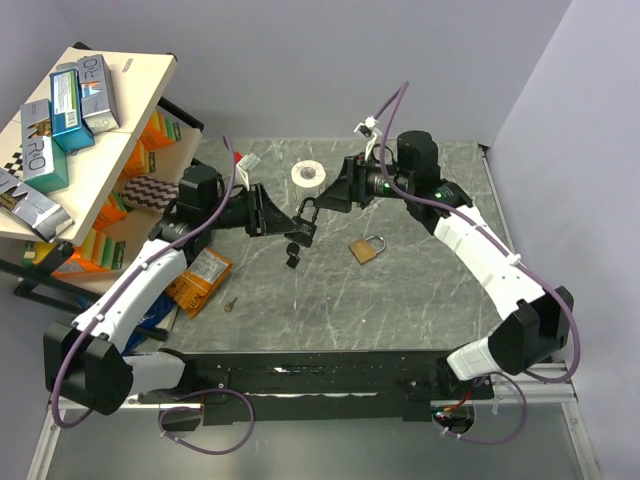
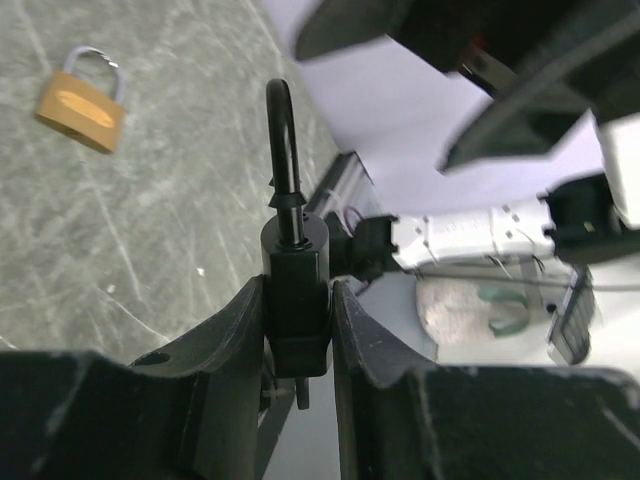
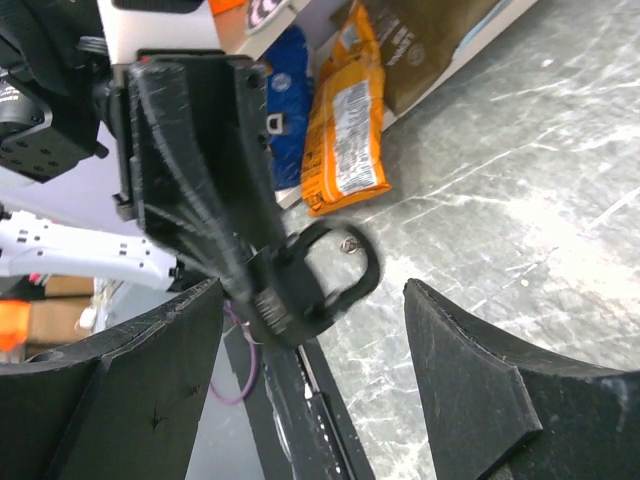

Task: Unlock with the key

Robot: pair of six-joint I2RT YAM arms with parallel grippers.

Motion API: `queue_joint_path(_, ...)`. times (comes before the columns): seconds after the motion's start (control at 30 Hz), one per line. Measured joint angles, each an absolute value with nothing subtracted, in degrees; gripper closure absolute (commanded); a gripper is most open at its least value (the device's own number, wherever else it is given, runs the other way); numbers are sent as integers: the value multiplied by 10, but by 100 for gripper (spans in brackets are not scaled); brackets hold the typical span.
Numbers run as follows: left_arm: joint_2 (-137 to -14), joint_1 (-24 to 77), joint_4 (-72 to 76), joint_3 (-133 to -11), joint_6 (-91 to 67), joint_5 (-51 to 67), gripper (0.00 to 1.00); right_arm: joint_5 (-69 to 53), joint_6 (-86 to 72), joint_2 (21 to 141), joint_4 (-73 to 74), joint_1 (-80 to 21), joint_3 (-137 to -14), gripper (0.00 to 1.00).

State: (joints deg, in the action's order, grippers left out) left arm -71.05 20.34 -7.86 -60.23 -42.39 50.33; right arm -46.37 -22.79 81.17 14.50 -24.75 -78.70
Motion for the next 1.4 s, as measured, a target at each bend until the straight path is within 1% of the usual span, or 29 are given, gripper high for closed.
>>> queue_joint_path(0.17,-688,203,-68,-584,-424,546,99,-504,-219,844,156,-251,-813,22)
queue_joint_path(0.33,-687,205,-63,-574,-428,552,99,-533,-201,866,185,-265,-834,30)
queue_joint_path(0.37,-687,205,-62,-573,-429,550,99,-535,-198,866,191,-270,-834,34)
queue_joint_path(0.43,-687,205,-53,-569,-433,549,99,-534,-196,867,193,-274,-833,38)
queue_joint_path(0.47,-684,205,-48,-566,-437,550,99,-535,-197,866,192,-275,-832,42)
queue_joint_path(0.53,-681,205,-34,-560,-446,550,99,-539,-201,866,189,-273,-831,45)
queue_joint_path(0.57,-679,205,-28,-558,-450,550,99,-540,-204,866,187,-272,-831,50)
queue_joint_path(0.63,-677,205,-21,-554,-456,550,99,-542,-208,866,181,-271,-831,55)
queue_joint_path(0.83,-669,205,-14,-553,-460,552,99,-544,-211,867,179,-270,-831,76)
queue_joint_path(0.87,-669,206,-13,-553,-461,552,99,-547,-211,867,179,-270,-831,86)
queue_joint_path(0.97,-668,208,-17,-552,-460,547,99,-553,-215,870,181,-270,-833,99)
queue_joint_path(1.1,-666,218,-36,-553,-435,510,99,-548,-218,879,200,-270,-849,100)
queue_joint_path(1.2,-663,237,-74,-566,-401,452,99,-528,-218,896,243,-271,-877,100)
queue_joint_path(1.4,-678,299,-161,-629,-333,275,99,-451,-224,944,357,-274,-977,100)
